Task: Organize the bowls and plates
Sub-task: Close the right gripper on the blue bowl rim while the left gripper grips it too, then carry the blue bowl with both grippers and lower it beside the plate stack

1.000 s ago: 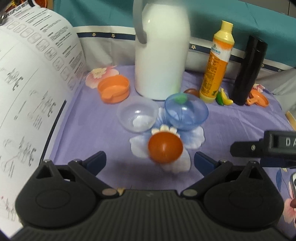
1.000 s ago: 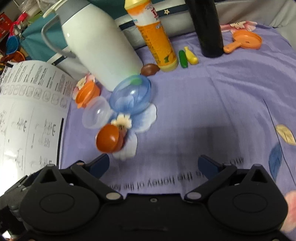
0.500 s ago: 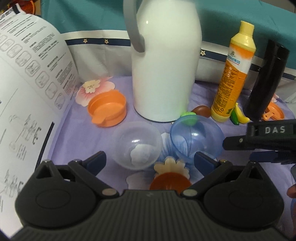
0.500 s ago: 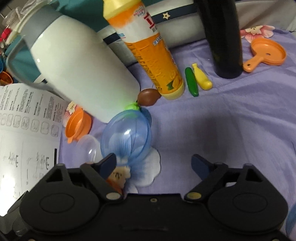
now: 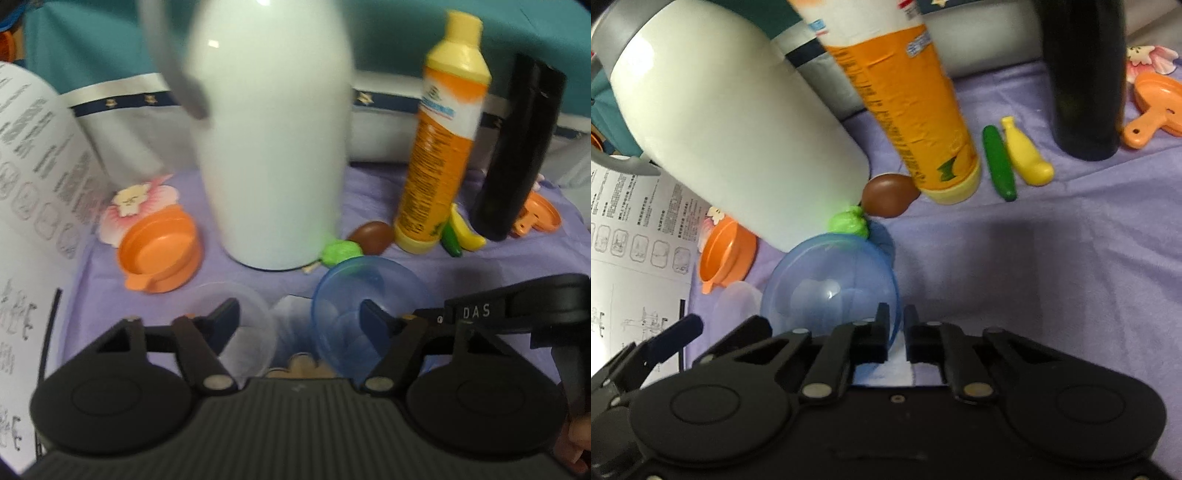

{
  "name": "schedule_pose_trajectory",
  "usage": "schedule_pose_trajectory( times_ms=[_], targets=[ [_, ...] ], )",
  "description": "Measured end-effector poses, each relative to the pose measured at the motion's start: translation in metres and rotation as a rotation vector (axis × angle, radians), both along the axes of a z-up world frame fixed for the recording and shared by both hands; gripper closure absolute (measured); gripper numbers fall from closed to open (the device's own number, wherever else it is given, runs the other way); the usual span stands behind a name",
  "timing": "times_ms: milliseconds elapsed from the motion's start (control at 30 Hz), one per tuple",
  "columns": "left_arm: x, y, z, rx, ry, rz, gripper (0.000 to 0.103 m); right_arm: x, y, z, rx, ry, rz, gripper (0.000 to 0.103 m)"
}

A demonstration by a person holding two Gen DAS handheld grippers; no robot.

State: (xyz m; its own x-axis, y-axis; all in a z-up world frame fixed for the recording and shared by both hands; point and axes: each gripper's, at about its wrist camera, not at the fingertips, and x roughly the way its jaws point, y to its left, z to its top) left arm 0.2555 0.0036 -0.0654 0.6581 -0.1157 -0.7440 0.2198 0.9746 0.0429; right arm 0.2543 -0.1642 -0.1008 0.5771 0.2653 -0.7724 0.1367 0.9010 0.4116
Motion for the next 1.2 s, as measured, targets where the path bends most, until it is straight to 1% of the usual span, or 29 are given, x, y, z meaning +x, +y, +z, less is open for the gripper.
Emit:
schedule_pose_trajectory(
  times_ms=[33,100,200,233,267,300,333,367,433,467,567,700,800,1000,1200],
  targets=[
    [0.002,-0.005,-0.002,0.005,0.009,-0.01,0.041,0.0,-0.003,-0.001,0.001,0.002,-0.004,0.095],
    [0.003,-0.012,-0.008,0.015,0.026,-0.027,0.042,-0.001,-0.007,-0.002,-0.001,0.004,-0.009,0.095],
    [0.005,-0.019,-0.015,0.026,0.057,-0.045,0.049,-0.002,-0.014,-0.004,-0.005,0.006,-0.016,0.095],
    [0.006,-0.021,-0.017,0.026,0.068,-0.05,0.053,-0.004,-0.016,-0.003,-0.008,0.005,-0.017,0.095],
    [0.006,-0.022,-0.018,0.025,0.078,-0.056,0.059,-0.005,-0.018,-0.004,-0.011,0.003,-0.019,0.095],
    [0.008,-0.025,-0.02,0.024,0.089,-0.064,0.063,-0.007,-0.021,-0.004,-0.011,0.001,-0.021,0.095],
    [0.008,-0.027,-0.021,0.024,0.101,-0.073,0.071,-0.008,-0.023,-0.004,-0.01,0.0,-0.025,0.095],
    [0.009,-0.029,-0.023,0.026,0.11,-0.081,0.081,-0.01,-0.024,-0.003,-0.006,-0.002,-0.028,0.095],
    [0.009,-0.035,-0.026,0.037,0.125,-0.096,0.091,-0.012,-0.028,-0.002,0.005,-0.008,-0.031,0.095],
    [0.009,-0.038,-0.027,0.044,0.127,-0.098,0.093,-0.014,-0.029,-0.002,0.012,-0.011,-0.033,0.095],
    [0.007,-0.042,-0.03,0.054,0.136,-0.088,0.094,-0.018,-0.031,0.0,0.02,-0.023,-0.04,0.095],
    [0.004,-0.039,-0.028,0.019,0.165,-0.072,0.094,-0.024,-0.036,0.002,0.032,-0.025,-0.051,0.095],
    [-0.003,-0.039,-0.024,0.011,0.178,-0.063,0.094,-0.032,-0.039,0.006,0.044,-0.021,-0.057,0.095],
    [-0.028,-0.037,-0.008,0.002,0.168,-0.076,0.094,-0.059,-0.04,0.019,0.035,-0.033,-0.055,0.095],
    [-0.062,-0.032,0.006,-0.006,0.174,-0.094,0.093,-0.099,-0.043,0.033,0.048,-0.049,-0.052,0.095]
  ],
)
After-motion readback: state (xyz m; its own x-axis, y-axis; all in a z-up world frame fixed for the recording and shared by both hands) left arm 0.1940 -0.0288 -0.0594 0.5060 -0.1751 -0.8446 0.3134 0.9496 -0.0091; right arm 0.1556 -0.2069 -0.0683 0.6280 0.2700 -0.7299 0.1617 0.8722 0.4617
